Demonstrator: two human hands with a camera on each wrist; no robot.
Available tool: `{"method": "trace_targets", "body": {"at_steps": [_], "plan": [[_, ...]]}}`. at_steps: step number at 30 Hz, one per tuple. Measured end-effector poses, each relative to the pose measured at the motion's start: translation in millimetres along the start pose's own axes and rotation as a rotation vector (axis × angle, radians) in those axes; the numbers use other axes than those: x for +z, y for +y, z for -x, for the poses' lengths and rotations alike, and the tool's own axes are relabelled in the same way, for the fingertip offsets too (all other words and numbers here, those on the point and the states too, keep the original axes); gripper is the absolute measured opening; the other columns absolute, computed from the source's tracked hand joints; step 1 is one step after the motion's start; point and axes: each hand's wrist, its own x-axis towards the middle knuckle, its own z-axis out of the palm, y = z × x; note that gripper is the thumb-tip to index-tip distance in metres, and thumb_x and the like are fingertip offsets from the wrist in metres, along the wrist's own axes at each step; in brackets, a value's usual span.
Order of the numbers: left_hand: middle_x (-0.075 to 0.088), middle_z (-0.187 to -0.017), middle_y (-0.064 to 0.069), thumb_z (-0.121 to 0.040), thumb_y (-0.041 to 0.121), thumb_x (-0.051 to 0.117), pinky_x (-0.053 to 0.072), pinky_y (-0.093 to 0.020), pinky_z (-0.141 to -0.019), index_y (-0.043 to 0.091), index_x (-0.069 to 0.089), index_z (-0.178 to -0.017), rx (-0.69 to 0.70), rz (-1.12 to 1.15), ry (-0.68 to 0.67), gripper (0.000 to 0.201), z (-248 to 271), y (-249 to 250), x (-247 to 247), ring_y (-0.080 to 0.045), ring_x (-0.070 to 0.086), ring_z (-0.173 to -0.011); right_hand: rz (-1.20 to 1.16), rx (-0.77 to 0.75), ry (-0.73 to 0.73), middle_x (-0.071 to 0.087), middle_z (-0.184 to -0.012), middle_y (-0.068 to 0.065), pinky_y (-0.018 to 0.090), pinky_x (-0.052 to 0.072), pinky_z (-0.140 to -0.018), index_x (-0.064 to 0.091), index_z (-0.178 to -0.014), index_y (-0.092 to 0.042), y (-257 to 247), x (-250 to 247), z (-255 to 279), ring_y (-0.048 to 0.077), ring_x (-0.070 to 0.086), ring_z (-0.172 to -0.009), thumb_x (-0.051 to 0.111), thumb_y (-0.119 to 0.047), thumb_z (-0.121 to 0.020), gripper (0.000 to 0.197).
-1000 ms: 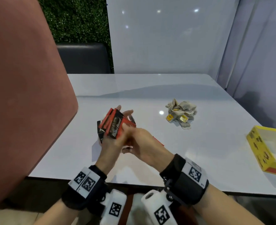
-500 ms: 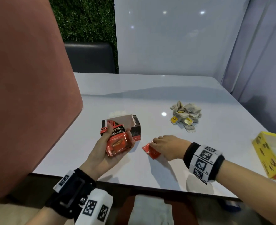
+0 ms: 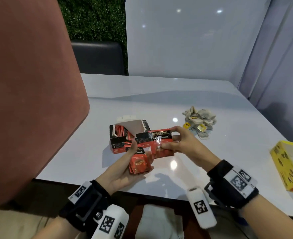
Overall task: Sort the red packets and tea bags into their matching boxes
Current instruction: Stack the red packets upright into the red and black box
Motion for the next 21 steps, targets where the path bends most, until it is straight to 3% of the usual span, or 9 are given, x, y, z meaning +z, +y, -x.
{"method": "trace_targets", "body": {"at_steps": [2,5,7,8,10,12,15,18,21], "plan": [[0.068,-0.107,-0.019,-0.039,0.043,0.089,0.053,-0.047,-0.088,0.009,0.073,-0.098,0.0,-0.067,-0.023,0.07,-1.4,-4.4,9.2,-0.03,0.066,-0.093,0.047,-0.002,-0.017,0.067,-0.096,0.014,0.026,0.053,-0.065,0.046,-0.117,-0.012,-1.3,15.2,8.3,0.021,0.067,-0.08,0.075,-0.009,-0.075,0.051],[0.069,-0.095,-0.014,-0.07,0.025,0.074,0.055,-0.033,-0.078,0.006,0.064,-0.107,0.005,-0.12,-0.042,0.042,-6.8,-9.3,19.3,-0.024,0.067,-0.086,0.366,-0.137,-0.004,0.058,-0.082,0.0,0.01,0.044,-0.057,0.043,-0.118,-0.018,0.9,35.0,15.4,0.008,0.057,-0.069,0.076,-0.019,-0.074,0.055],[0.064,-0.086,-0.013,-0.079,0.012,0.06,0.056,-0.031,-0.073,0.004,0.06,-0.104,-0.003,-0.085,-0.031,0.027,-10.4,-11.4,20.4,-0.023,0.065,-0.078,0.617,-0.24,0.004,0.052,-0.094,-0.003,0.008,0.041,-0.063,0.042,-0.123,-0.018,-1.7,38.2,16.6,0.007,0.053,-0.079,0.075,-0.026,-0.076,0.058],[0.061,-0.081,-0.013,-0.079,0.009,0.057,0.057,-0.032,-0.07,0.003,0.062,-0.099,-0.012,-0.078,-0.031,0.021,-11.2,-11.4,20.8,-0.024,0.064,-0.075,0.731,-0.286,-0.012,0.049,-0.108,-0.001,0.011,0.041,-0.073,0.041,-0.128,-0.019,-4.2,36.4,16.9,0.011,0.051,-0.094,0.073,-0.031,-0.077,0.062],[0.059,-0.075,-0.015,-0.077,0.005,0.054,0.058,-0.034,-0.065,-0.001,0.066,-0.089,-0.039,-0.106,-0.025,0.017,-10.9,-10.5,20.3,-0.025,0.063,-0.068,0.886,-0.352,-0.133,0.034,-0.138,0.003,0.026,0.038,-0.098,0.031,-0.14,-0.024,-6.9,30.0,16.7,0.019,0.032,-0.126,0.072,-0.039,-0.076,0.078],[0.064,-0.073,-0.016,-0.076,0.002,0.054,0.056,-0.033,-0.057,-0.001,0.062,-0.09,-0.087,-0.156,-0.009,0.016,-11.3,-10.7,20.1,-0.023,0.065,-0.063,0.932,-0.37,-0.331,0.018,-0.152,0.004,0.036,0.028,-0.111,0.014,-0.147,-0.031,-8.7,28.0,17.8,0.021,0.016,-0.137,0.075,-0.039,-0.073,0.096],[0.063,-0.07,-0.011,-0.081,-0.001,0.049,0.051,-0.031,-0.056,0.004,0.059,-0.084,-0.126,-0.233,-0.004,0.012,-13.8,-15.5,24.6,-0.018,0.063,-0.063,1.047,-0.399,-0.453,0.025,-0.145,0.006,0.045,0.037,-0.105,0.011,-0.146,-0.036,-5.1,33.7,17.5,0.027,0.032,-0.128,0.077,-0.028,-0.07,0.101],[0.064,-0.088,-0.018,-0.068,-0.006,0.054,0.051,-0.043,-0.082,0.004,0.063,-0.091,-0.112,-0.216,-0.056,0.027,-15.0,-19.2,28.6,-0.026,0.064,-0.081,1.042,-0.383,-0.405,0.035,-0.13,0.005,0.043,0.044,-0.096,0.031,-0.138,-0.032,-5.4,35.3,13.9,0.026,0.04,-0.116,0.078,-0.026,-0.068,0.084],[0.065,-0.086,-0.019,-0.07,-0.008,0.052,0.056,-0.045,-0.075,0.003,0.062,-0.095,-0.121,-0.268,-0.149,0.029,-12.9,-16.1,27.7,-0.028,0.065,-0.077,1.002,-0.382,-0.368,0.035,-0.122,0.005,0.04,0.044,-0.094,0.039,-0.128,-0.027,-7.3,35.6,16.9,0.025,0.04,-0.11,0.078,-0.025,-0.068,0.072]]}}
